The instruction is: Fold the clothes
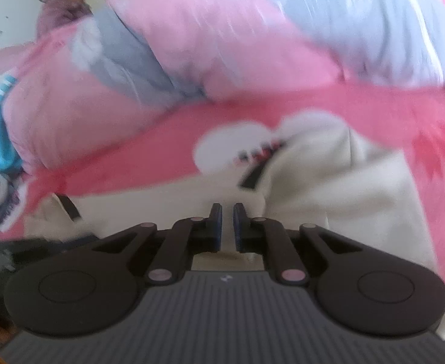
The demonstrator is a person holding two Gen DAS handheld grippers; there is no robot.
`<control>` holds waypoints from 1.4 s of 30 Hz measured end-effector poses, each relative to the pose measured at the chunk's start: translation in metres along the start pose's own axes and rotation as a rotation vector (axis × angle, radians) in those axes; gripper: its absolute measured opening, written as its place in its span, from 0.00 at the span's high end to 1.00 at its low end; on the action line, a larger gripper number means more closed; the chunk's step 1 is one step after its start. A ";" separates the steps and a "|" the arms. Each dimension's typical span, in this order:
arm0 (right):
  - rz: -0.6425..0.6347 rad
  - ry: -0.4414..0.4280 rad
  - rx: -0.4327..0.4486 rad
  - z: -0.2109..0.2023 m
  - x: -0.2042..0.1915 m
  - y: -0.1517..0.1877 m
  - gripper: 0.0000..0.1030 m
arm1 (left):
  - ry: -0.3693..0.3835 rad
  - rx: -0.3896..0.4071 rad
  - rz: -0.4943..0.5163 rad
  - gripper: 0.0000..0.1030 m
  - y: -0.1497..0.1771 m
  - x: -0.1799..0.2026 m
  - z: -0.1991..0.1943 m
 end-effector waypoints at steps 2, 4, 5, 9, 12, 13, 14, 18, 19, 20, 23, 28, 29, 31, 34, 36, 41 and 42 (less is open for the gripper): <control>-0.028 -0.023 0.032 -0.008 -0.014 -0.010 0.93 | -0.006 0.005 0.008 0.84 0.000 0.002 0.001; -0.057 -0.050 0.049 -0.008 -0.028 -0.015 0.93 | -0.011 0.011 0.014 0.84 0.001 0.003 0.001; -0.074 -0.063 0.055 -0.006 -0.036 -0.016 0.93 | -0.013 0.014 0.017 0.84 0.001 0.003 0.001; -0.094 -0.086 0.007 0.018 -0.050 0.001 0.93 | -0.028 0.027 0.032 0.83 0.002 0.005 0.000; -0.148 -0.074 -0.023 0.039 -0.050 0.032 0.92 | -0.033 0.030 0.036 0.83 0.002 0.006 -0.001; -0.140 -0.075 -0.023 0.038 -0.049 0.031 0.92 | -0.035 0.033 0.036 0.83 0.002 0.006 -0.002; -0.132 -0.076 -0.023 0.037 -0.049 0.030 0.92 | -0.036 0.034 0.033 0.83 0.001 0.005 -0.003; -0.145 -0.070 -0.022 0.037 -0.051 0.032 0.92 | -0.043 0.051 -0.017 0.82 -0.009 -0.003 -0.009; -0.146 -0.069 -0.019 0.036 -0.051 0.032 0.92 | -0.046 0.067 -0.034 0.80 -0.015 -0.008 -0.012; -0.145 -0.071 -0.017 0.036 -0.051 0.033 0.92 | -0.048 0.083 -0.051 0.79 -0.021 -0.012 -0.015; -0.138 -0.076 -0.013 0.038 -0.049 0.035 0.92 | -0.148 0.052 -0.063 0.75 -0.032 -0.039 -0.003; -0.115 -0.095 -0.010 0.039 -0.046 0.035 0.92 | -0.209 0.032 -0.092 0.72 -0.032 -0.066 0.001; -0.110 -0.098 -0.010 0.039 -0.046 0.035 0.92 | -0.215 0.030 -0.098 0.72 -0.031 -0.070 0.001; -0.102 -0.103 -0.009 0.039 -0.045 0.035 0.92 | -0.225 0.027 -0.111 0.72 -0.029 -0.079 0.002; -0.097 -0.105 -0.008 0.039 -0.045 0.035 0.92 | -0.256 0.025 -0.138 0.71 -0.027 -0.096 0.000; -0.096 -0.107 -0.008 0.039 -0.044 0.036 0.92 | -0.285 0.007 -0.171 0.78 -0.021 -0.115 0.002; -0.080 -0.117 -0.007 0.039 -0.042 0.035 0.92 | -0.246 0.024 -0.173 0.79 -0.013 -0.128 0.000; -0.080 -0.117 -0.007 0.039 -0.042 0.036 0.92 | -0.232 0.038 -0.206 0.78 -0.012 -0.130 -0.005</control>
Point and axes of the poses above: each gripper's, at about its wrist camera, not at the fingertips, and z roughly the way its jaws point, x to its right, y to its underside, the point moved 7 cm from there along z, roughly the way its jaws point, and after that the axes turned 1 degree about -y, right-handed, at the moved point
